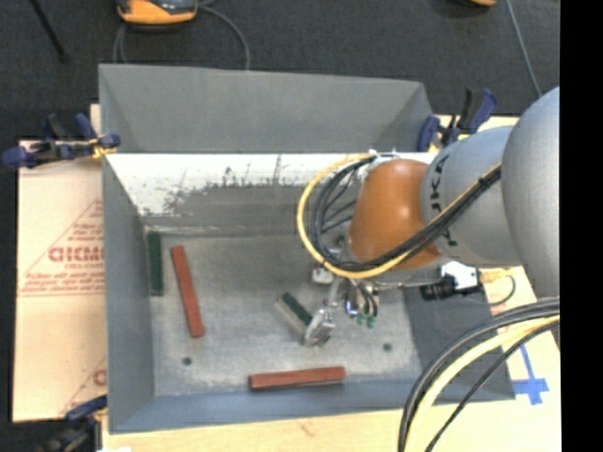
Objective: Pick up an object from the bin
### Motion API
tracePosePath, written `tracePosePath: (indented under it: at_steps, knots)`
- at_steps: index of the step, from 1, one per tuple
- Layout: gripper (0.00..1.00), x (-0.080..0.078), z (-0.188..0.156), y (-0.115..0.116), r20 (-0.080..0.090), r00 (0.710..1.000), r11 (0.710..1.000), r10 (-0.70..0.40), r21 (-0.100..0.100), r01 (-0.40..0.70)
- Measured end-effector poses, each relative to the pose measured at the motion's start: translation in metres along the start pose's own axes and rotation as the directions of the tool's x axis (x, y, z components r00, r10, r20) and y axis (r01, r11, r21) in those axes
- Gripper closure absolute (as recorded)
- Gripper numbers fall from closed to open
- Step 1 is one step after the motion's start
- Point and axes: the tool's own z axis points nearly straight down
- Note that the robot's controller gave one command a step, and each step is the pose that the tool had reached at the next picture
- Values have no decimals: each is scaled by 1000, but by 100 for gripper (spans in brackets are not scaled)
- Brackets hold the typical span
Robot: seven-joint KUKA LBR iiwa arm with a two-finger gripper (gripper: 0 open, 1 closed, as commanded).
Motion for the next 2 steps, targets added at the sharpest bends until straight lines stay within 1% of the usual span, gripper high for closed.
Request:
tracePosePath:
  at_steps: [1, 2]
  knots:
    - [100, -1, -3, 1, -22, 992, 992, 124, 1, -124]
    - [100, -1, -3, 1, -22, 992, 992, 124, 1, -124]
